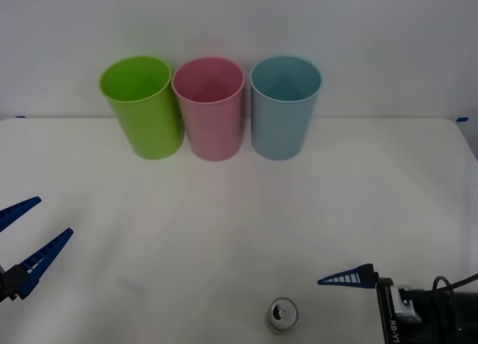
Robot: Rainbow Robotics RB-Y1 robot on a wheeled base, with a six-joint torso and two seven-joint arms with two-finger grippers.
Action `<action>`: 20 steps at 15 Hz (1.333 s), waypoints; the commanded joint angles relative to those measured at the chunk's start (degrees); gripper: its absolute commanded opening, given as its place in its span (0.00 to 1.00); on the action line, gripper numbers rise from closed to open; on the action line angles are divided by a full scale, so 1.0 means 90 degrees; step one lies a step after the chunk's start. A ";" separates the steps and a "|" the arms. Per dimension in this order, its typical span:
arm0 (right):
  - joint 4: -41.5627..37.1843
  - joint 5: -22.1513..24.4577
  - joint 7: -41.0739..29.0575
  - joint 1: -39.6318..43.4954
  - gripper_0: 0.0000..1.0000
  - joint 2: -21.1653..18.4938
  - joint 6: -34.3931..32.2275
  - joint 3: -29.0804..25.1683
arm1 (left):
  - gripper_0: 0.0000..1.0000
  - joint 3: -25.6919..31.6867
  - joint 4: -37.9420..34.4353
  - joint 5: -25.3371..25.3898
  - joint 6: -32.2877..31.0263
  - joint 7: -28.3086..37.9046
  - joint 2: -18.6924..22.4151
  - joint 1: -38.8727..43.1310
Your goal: Grasp the object on the table and drop it into the matching bin: aluminum can to the light blue bin, PET bottle to the pink bin.
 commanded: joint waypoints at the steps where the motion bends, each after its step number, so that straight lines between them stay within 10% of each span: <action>1: 0.0177 0.0182 0.0482 -0.0092 1.00 0.0315 0.0081 0.0048 | 1.00 0.0000 0.0000 0.0000 0.0000 0.0000 0.0000 0.0000; 20: 0.0226 0.0592 0.1009 -0.0171 1.00 0.1087 0.1399 0.1034 | 1.00 0.0000 0.0000 0.0000 0.0000 0.0000 0.0000 0.0000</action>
